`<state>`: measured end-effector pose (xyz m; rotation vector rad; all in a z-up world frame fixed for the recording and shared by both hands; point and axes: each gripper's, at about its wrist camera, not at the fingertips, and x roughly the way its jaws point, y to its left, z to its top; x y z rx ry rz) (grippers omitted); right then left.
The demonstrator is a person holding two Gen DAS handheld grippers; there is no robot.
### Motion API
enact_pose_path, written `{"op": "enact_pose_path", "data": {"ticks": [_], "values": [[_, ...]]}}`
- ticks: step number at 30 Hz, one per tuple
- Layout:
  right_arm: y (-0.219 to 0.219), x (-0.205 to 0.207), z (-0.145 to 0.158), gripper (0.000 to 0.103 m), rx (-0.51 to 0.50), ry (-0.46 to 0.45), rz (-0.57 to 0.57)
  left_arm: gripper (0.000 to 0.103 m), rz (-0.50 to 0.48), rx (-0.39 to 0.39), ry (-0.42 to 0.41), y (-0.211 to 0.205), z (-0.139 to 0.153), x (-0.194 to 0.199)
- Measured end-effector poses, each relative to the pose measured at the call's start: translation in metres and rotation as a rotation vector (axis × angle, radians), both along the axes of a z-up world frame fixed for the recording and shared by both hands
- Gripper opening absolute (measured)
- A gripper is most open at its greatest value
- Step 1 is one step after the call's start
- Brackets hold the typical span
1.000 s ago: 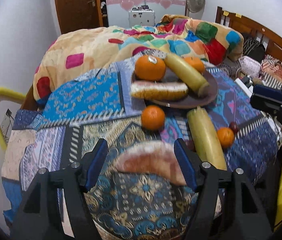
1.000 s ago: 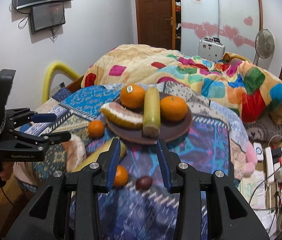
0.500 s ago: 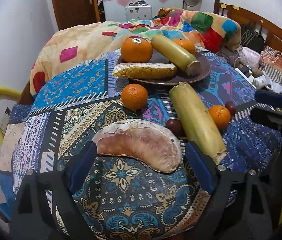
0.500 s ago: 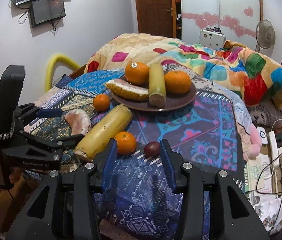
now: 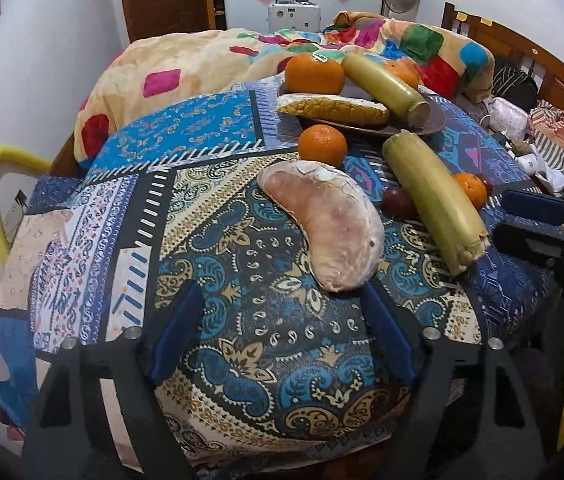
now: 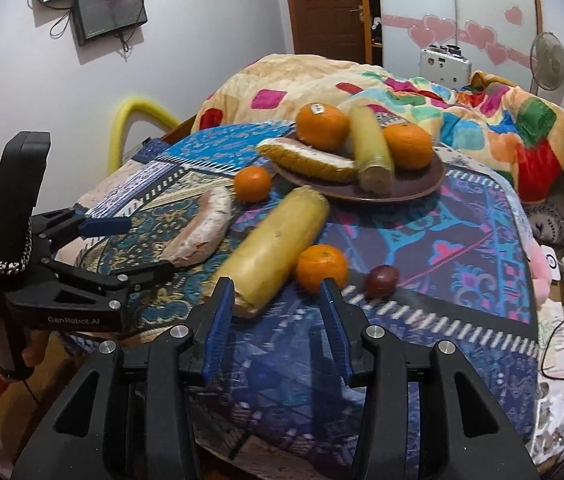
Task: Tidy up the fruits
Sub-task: 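Move the right tool to the larger yellow cylinder while the left tool approaches another pomelo segment, then grasp the larger yellow cylinder with the right tool while the left tool grasps the pomelo segment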
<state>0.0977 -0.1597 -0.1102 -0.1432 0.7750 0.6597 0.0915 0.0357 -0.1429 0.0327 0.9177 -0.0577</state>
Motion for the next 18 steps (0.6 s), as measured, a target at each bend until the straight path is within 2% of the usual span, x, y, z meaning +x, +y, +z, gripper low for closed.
{"op": "enact_pose_path", "data": {"ticks": [3, 4, 11, 15, 18], "values": [[0.010, 0.000, -0.002, 0.052, 0.004, 0.008, 0.003, 0.068, -0.031, -0.013, -0.006, -0.006, 0.001, 0.001], [0.012, 0.000, -0.002, 0.053, 0.008, 0.010, 0.002, 0.067, -0.039, -0.015, -0.007, -0.009, 0.001, 0.002], [0.023, 0.008, -0.010, 0.053, 0.007, 0.028, -0.014, 0.053, -0.080, -0.028, -0.032, -0.019, 0.000, 0.009], [0.024, 0.009, -0.011, 0.049, 0.013, 0.030, -0.010, 0.038, -0.106, -0.033, -0.042, -0.022, 0.000, 0.010], [0.026, 0.008, -0.013, 0.047, -0.003, 0.028, -0.002, 0.037, -0.114, -0.017, -0.045, -0.025, 0.001, 0.009]]}}
